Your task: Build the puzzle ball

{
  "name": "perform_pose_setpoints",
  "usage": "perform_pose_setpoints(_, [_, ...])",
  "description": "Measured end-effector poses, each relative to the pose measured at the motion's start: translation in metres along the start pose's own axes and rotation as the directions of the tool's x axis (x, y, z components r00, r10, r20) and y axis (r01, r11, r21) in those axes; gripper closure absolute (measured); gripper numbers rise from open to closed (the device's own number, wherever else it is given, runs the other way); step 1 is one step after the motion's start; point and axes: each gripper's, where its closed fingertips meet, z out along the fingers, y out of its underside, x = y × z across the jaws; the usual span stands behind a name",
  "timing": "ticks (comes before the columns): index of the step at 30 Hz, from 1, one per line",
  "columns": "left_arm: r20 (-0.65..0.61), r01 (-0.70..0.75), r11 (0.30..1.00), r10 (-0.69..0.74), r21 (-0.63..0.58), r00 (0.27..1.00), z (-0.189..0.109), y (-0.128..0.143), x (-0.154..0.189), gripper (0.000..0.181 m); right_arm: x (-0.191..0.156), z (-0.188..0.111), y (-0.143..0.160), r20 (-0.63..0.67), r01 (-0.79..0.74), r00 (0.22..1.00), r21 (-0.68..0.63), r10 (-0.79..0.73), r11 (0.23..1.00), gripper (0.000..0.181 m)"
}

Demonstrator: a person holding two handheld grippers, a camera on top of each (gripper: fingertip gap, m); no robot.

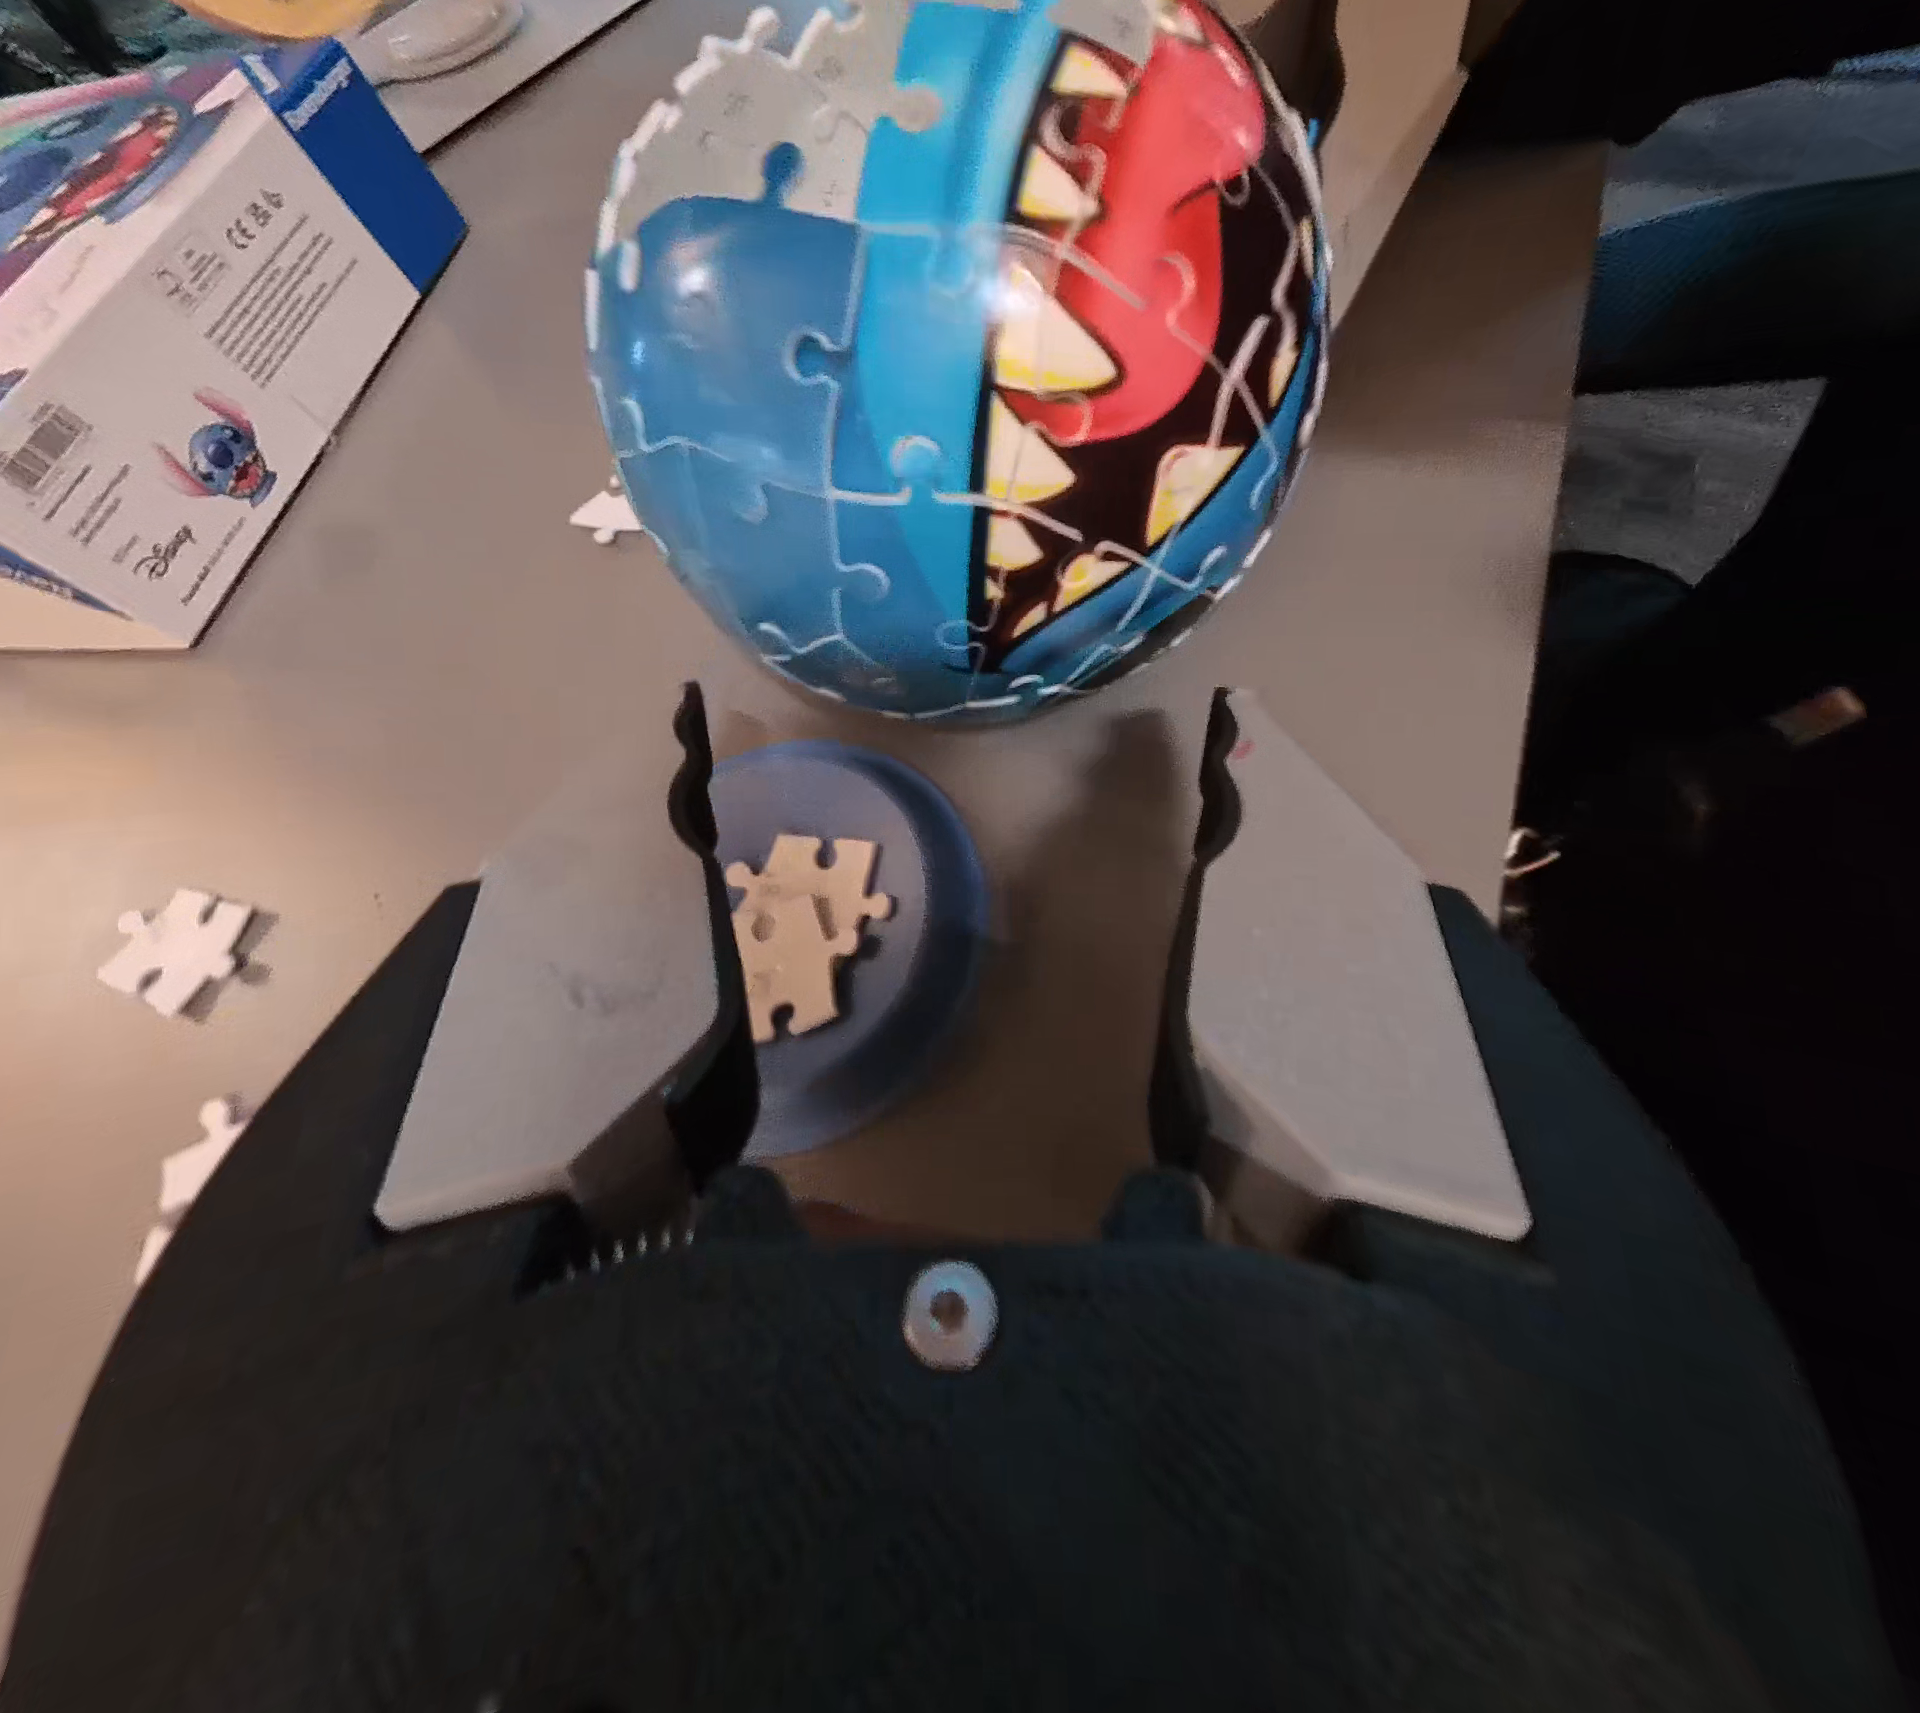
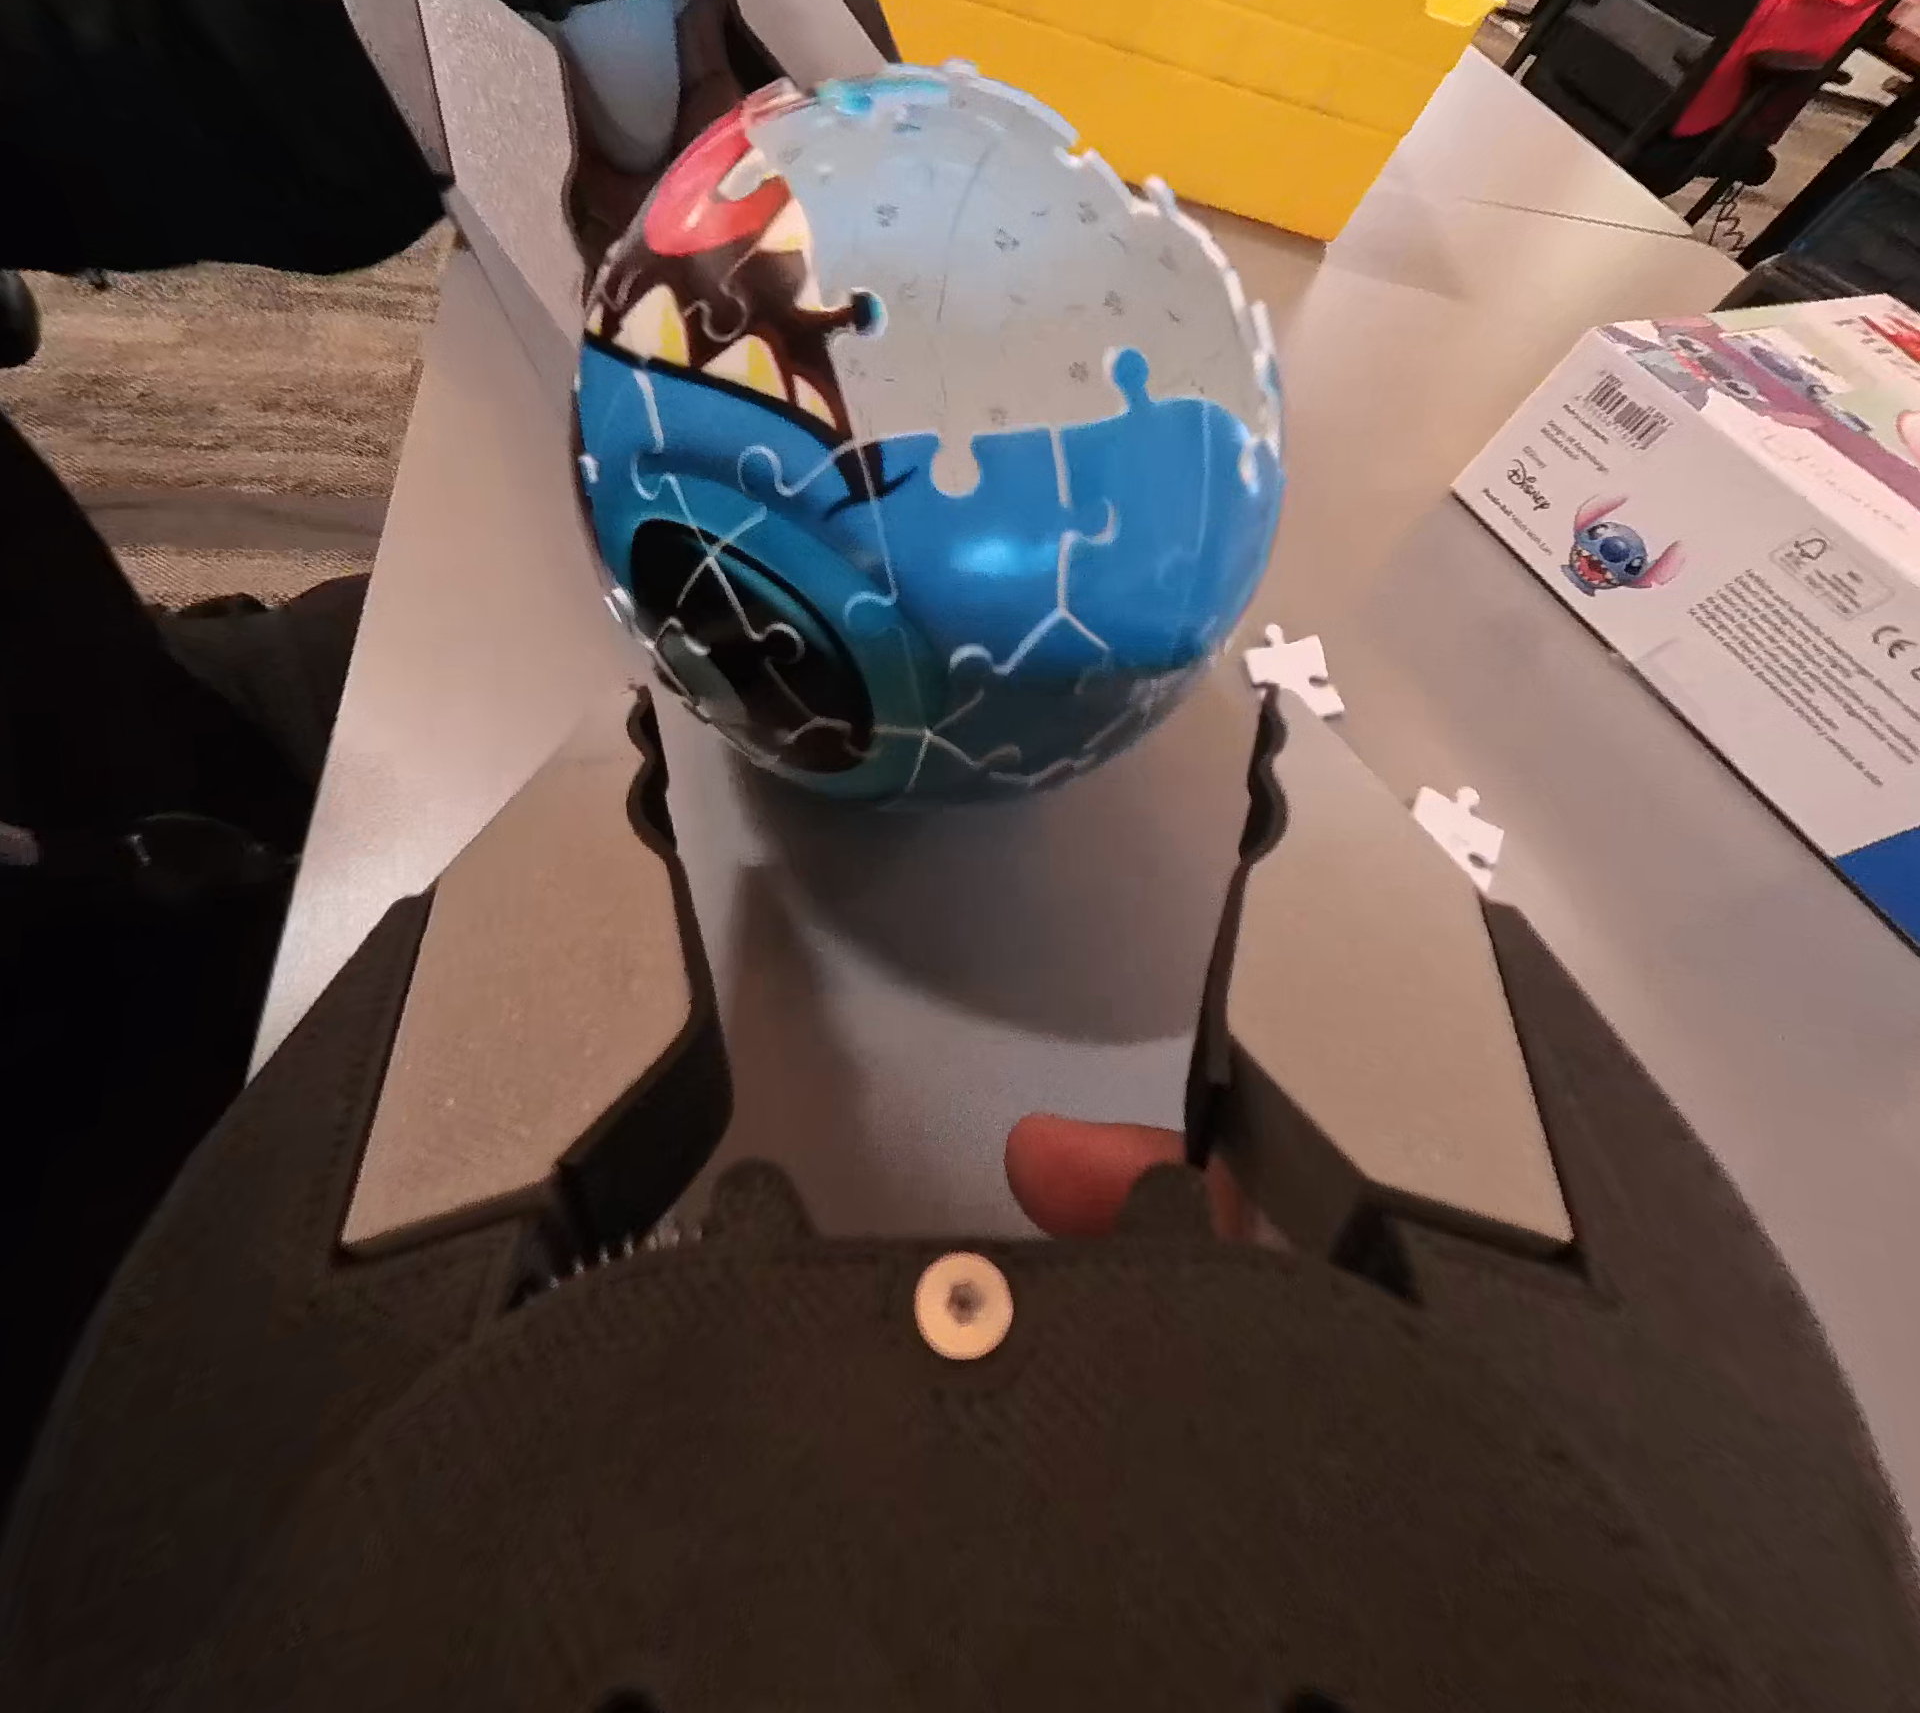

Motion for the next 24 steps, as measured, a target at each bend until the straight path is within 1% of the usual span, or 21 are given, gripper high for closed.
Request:
perform_pose_setpoints(4, [0.044, 0.044, 0.999, -0.045, 0.028, 0.998, -0.012, -0.001, 0.002, 0.089, 0.002, -0.010, 0.000, 0.006, -0.040, 0.999, 0.030, 0.040, 0.999, 0.073])
perform_pose_setpoints(7, [0.043, 0.083, 0.997, -0.083, -0.004, 0.996, -0.013, 0.005, 0.006, 0.088, 0.001, -0.012, -0.001, 0.006, -0.052, 0.999, 0.040, 0.052, 0.998, 0.073])
perform_pose_setpoints(10, [0.114, 0.069, 0.997, -0.064, -0.037, 0.991, -0.024, 0.013, -0.002, 0.088, -0.001, -0.011, 0.002, 0.000, -0.027, 1.000, 0.020, 0.027, 0.999, 0.072])
perform_pose_setpoints(12, [0.166, 0.087, 0.995, -0.079, -0.044, 0.983, -0.039, 0.018, -0.014, 0.094, 0.000, -0.012, 0.003, -0.013, -0.014, 1.000, 0.019, 0.015, 1.000, 0.072])
perform_pose_setpoints(14, [0.209, 0.118, 0.993, -0.110, -0.027, 0.972, -0.051, 0.018, -0.029, 0.110, 0.000, -0.014, 0.001, -0.022, -0.012, 1.000, 0.033, 0.013, 0.999, 0.074])
perform_pose_setpoints(15, [0.223, 0.139, 0.989, -0.126, -0.042, 0.967, -0.053, 0.019, -0.038, 0.114, 0.001, -0.014, 0.000, -0.023, -0.015, 1.000, 0.038, 0.016, 0.999, 0.075])
perform_pose_setpoints(17, [0.249, 0.165, 0.982, -0.137, -0.094, 0.959, -0.049, 0.023, -0.054, 0.116, 0.003, -0.014, 0.001, -0.020, -0.035, 0.999, 0.040, 0.035, 0.999, 0.075])
perform_pose_setpoints(21, [0.142, 0.195, 0.936, -0.160, -0.291, 0.977, -0.025, 0.048, -0.056, 0.100, 0.009, -0.017, -0.002, -0.027, -0.081, 0.996, 0.067, 0.083, 0.994, 0.075])
perform_pose_setpoints(22, [0.136, 0.186, 0.924, -0.148, -0.333, 0.980, -0.020, 0.055, -0.059, 0.101, 0.011, -0.018, -0.002, -0.032, -0.093, 0.995, 0.073, 0.096, 0.993, 0.075])
perform_pose_setpoints(24, [0.172, 0.184, 0.913, -0.129, -0.364, 0.977, -0.015, 0.060, -0.073, 0.110, 0.013, -0.019, -0.003, -0.036, -0.108, 0.993, 0.081, 0.111, 0.991, 0.075])
